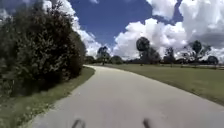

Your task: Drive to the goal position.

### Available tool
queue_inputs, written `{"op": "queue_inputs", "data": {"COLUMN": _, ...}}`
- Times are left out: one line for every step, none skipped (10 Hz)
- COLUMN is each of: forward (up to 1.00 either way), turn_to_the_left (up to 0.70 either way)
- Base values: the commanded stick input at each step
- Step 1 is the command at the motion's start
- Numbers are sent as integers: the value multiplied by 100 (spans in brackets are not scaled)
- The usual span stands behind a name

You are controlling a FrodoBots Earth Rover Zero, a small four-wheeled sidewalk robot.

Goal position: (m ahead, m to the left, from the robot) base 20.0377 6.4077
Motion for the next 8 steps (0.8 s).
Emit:
{"op": "queue_inputs", "data": {"forward": 70, "turn_to_the_left": 1}}
{"op": "queue_inputs", "data": {"forward": 70, "turn_to_the_left": 1}}
{"op": "queue_inputs", "data": {"forward": 70, "turn_to_the_left": 1}}
{"op": "queue_inputs", "data": {"forward": 70, "turn_to_the_left": 2}}
{"op": "queue_inputs", "data": {"forward": 70, "turn_to_the_left": 2}}
{"op": "queue_inputs", "data": {"forward": 70, "turn_to_the_left": 1}}
{"op": "queue_inputs", "data": {"forward": 70, "turn_to_the_left": 1}}
{"op": "queue_inputs", "data": {"forward": 70, "turn_to_the_left": 1}}
